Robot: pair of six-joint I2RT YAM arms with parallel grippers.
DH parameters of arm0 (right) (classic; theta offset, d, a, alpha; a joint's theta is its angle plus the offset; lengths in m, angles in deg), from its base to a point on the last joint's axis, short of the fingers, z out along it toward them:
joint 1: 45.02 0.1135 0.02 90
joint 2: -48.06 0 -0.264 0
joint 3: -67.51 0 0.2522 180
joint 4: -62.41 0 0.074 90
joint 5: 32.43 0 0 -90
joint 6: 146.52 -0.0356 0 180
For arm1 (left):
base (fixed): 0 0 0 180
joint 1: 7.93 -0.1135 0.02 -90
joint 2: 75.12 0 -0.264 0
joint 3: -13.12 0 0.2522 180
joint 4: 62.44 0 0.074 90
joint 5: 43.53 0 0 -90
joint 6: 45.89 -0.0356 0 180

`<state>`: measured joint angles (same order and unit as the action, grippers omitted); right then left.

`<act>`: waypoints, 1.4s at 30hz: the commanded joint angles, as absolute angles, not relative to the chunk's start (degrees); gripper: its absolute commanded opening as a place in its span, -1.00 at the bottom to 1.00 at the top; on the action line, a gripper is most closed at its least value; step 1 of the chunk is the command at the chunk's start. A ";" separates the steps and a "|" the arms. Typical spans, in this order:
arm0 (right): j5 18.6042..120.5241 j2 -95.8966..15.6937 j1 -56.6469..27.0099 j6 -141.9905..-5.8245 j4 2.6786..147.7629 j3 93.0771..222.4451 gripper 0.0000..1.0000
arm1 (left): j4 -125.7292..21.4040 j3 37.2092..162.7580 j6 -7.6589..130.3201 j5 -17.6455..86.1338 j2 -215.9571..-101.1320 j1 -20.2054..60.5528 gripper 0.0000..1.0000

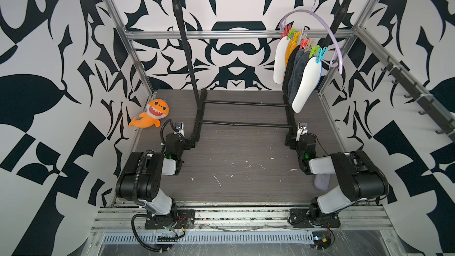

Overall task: Take the shoe insoles off the hanger
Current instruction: Remove the insole from the hanger.

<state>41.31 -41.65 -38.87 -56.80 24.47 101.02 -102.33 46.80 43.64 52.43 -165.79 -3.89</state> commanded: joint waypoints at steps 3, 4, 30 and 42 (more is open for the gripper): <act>41.45 -41.15 -38.76 -57.12 22.74 101.22 0.99 | -102.29 47.86 43.30 52.27 -164.79 -3.97 0.98; 41.40 -41.15 -38.76 -57.14 22.72 101.22 0.99 | -102.29 47.83 43.31 52.27 -164.84 -4.01 0.99; 41.38 -41.16 -38.69 -57.14 22.76 101.22 0.99 | -102.02 48.06 43.11 52.19 -164.91 -3.97 0.98; 37.62 -33.79 -38.72 -58.39 32.41 103.36 0.99 | -95.11 48.05 44.92 56.47 -156.07 -3.97 0.98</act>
<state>39.72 -36.60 -38.87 -57.36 31.44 102.35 -97.52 47.13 44.38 55.18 -159.14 -3.89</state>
